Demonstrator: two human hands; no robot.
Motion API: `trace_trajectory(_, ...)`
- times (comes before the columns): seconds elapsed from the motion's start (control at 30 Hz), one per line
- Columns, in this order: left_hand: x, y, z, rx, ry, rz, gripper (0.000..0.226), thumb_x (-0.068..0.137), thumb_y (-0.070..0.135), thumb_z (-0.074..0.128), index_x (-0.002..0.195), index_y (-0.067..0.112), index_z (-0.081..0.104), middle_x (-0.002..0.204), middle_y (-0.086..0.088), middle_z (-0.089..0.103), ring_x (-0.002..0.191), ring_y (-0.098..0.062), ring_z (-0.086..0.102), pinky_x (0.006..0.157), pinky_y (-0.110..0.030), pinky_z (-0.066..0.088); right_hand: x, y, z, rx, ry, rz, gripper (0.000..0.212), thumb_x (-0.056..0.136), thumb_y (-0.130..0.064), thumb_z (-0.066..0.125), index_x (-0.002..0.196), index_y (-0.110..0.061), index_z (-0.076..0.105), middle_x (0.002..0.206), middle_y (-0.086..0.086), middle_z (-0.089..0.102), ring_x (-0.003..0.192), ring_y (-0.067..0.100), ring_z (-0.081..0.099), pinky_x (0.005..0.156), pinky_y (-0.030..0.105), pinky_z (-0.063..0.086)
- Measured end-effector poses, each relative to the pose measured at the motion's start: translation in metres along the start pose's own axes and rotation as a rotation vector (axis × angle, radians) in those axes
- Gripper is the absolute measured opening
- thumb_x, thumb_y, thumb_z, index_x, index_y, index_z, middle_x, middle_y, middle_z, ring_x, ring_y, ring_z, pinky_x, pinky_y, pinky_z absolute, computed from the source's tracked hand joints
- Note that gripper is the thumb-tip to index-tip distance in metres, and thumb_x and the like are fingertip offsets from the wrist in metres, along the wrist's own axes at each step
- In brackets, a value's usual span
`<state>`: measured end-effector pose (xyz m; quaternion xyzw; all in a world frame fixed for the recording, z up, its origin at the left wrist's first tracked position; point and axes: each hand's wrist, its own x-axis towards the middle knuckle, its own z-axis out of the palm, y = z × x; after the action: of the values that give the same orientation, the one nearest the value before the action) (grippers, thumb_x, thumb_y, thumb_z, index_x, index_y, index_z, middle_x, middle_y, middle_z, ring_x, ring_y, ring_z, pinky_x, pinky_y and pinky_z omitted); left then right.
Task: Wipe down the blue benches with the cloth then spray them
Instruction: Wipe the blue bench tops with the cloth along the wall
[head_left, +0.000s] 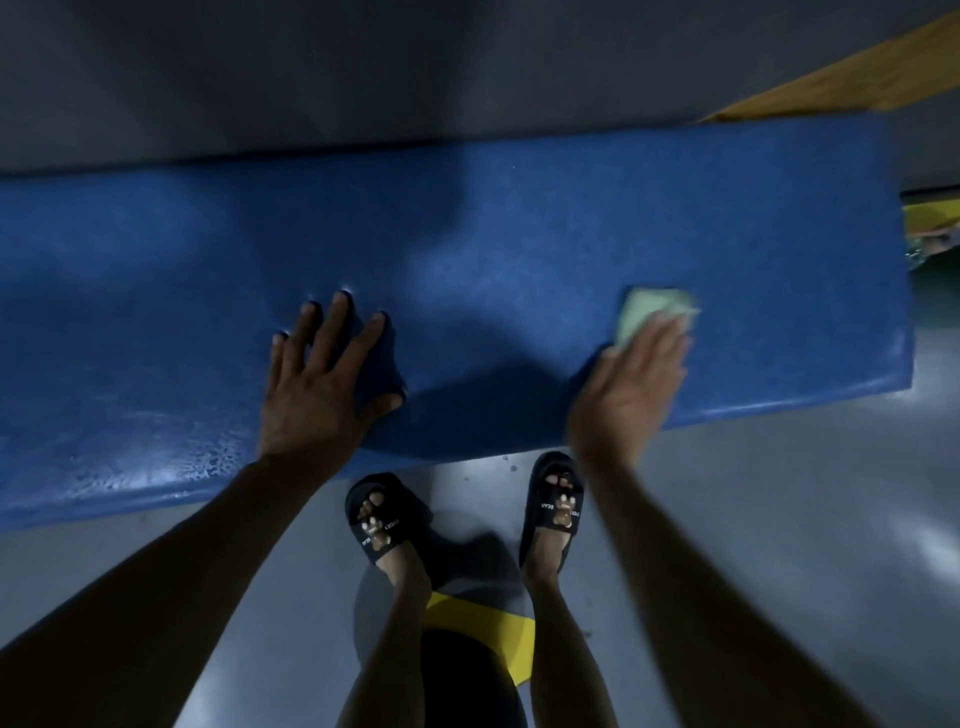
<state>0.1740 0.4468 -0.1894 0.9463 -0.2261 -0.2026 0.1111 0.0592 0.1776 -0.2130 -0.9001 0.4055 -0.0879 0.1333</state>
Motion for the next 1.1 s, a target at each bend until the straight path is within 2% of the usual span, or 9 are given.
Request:
trace_trajectory(0.13, 0.0, -0.001, -0.002, 0.001, 0.001, -0.005, 0.085, 0.086, 0.056, 0.062, 0.156, 0.04, 0.016, 0.168, 0.002, 0.002, 0.153, -0.032, 0.002, 0.121, -0.058, 0.011, -0.106, -0.08, 0.015, 0.135, -0.231, -0.502, 0.052, 0.103, -0.02, 0.046, 0.152, -0.006, 0.037, 0.161, 0.015, 0.028, 0.152, 0.032, 0.02, 0.121, 0.051, 0.024)
trace_trajectory(0.3, -0.001, -0.004, -0.003, 0.002, -0.006, -0.001, 0.085, 0.085, 0.058, 0.061, 0.155, 0.042, 0.016, 0.168, 0.004, 0.002, 0.153, -0.032, 0.002, 0.121, -0.057, 0.012, -0.04, -0.016, 0.0, -0.014, -0.404, -0.999, 0.056, 0.101, -0.015, 0.044, 0.156, -0.013, 0.03, 0.164, 0.009, 0.023, 0.153, 0.025, 0.017, 0.122, 0.046, 0.022)
trace_trajectory(0.43, -0.001, -0.005, -0.003, -0.011, -0.021, -0.004, 0.082, 0.086, 0.066, 0.051, 0.155, 0.043, 0.012, 0.168, 0.005, -0.002, 0.154, -0.029, -0.004, 0.122, -0.055, 0.007, 0.024, 0.046, -0.02, -0.086, -0.224, -0.428, 0.054, 0.104, -0.023, 0.035, 0.153, -0.004, 0.032, 0.161, 0.018, 0.026, 0.15, 0.032, 0.023, 0.123, 0.047, 0.018)
trace_trajectory(0.57, 0.0, -0.005, -0.004, -0.006, -0.04, -0.011, 0.082, 0.088, 0.066, 0.051, 0.155, 0.046, 0.008, 0.167, 0.007, -0.008, 0.153, -0.028, -0.008, 0.123, -0.052, 0.003, -0.013, -0.027, 0.002, 0.008, 0.0, 0.164, 0.056, 0.105, -0.023, 0.029, 0.156, -0.002, 0.022, 0.164, 0.019, 0.018, 0.151, 0.039, 0.018, 0.12, 0.054, 0.021)
trace_trajectory(0.7, 0.001, -0.005, -0.006, 0.004, -0.052, -0.013, 0.082, 0.088, 0.066, 0.051, 0.155, 0.046, 0.008, 0.167, 0.006, -0.007, 0.153, -0.029, -0.007, 0.122, -0.052, 0.003, -0.096, -0.095, 0.017, -0.028, -0.317, -0.413, 0.058, 0.103, -0.016, 0.033, 0.158, -0.007, 0.015, 0.167, 0.013, 0.005, 0.154, 0.031, 0.004, 0.125, 0.047, 0.011)
trace_trajectory(0.77, 0.001, -0.006, -0.007, 0.012, -0.054, 0.0, 0.085, 0.087, 0.063, 0.054, 0.155, 0.044, 0.008, 0.167, 0.005, -0.007, 0.153, -0.03, -0.007, 0.122, -0.053, 0.005, -0.087, -0.073, 0.009, -0.032, -0.442, -0.84, 0.061, 0.101, -0.014, 0.043, 0.158, -0.012, 0.02, 0.167, 0.009, 0.011, 0.154, 0.027, 0.007, 0.124, 0.048, 0.016)
trace_trajectory(0.83, 0.002, -0.006, -0.006, 0.011, -0.061, -0.009, 0.086, 0.085, 0.064, 0.055, 0.155, 0.045, 0.009, 0.167, 0.006, -0.007, 0.153, -0.029, -0.006, 0.121, -0.053, 0.007, -0.046, -0.037, 0.001, -0.13, -0.443, -0.994, 0.063, 0.098, -0.012, 0.045, 0.157, -0.016, 0.022, 0.165, 0.008, 0.017, 0.154, 0.026, 0.014, 0.122, 0.05, 0.02)
trace_trajectory(1.03, 0.003, -0.006, -0.007, 0.001, -0.065, -0.019, 0.085, 0.085, 0.069, 0.053, 0.154, 0.047, 0.009, 0.167, 0.008, -0.009, 0.153, -0.028, -0.007, 0.121, -0.053, 0.007, 0.028, 0.004, -0.021, -0.171, -0.224, -0.02, 0.065, 0.098, -0.027, 0.027, 0.157, -0.002, 0.016, 0.165, 0.019, 0.012, 0.152, 0.038, 0.013, 0.122, 0.053, 0.016)
trace_trajectory(1.1, 0.003, -0.006, -0.007, 0.007, -0.072, -0.023, 0.085, 0.086, 0.069, 0.052, 0.154, 0.046, 0.007, 0.167, 0.008, -0.01, 0.153, -0.028, -0.008, 0.121, -0.053, 0.007, 0.013, -0.037, 0.0, -0.125, -0.149, 0.096, 0.066, 0.097, -0.028, 0.021, 0.155, 0.003, 0.017, 0.163, 0.024, 0.013, 0.151, 0.043, 0.013, 0.123, 0.051, 0.013)
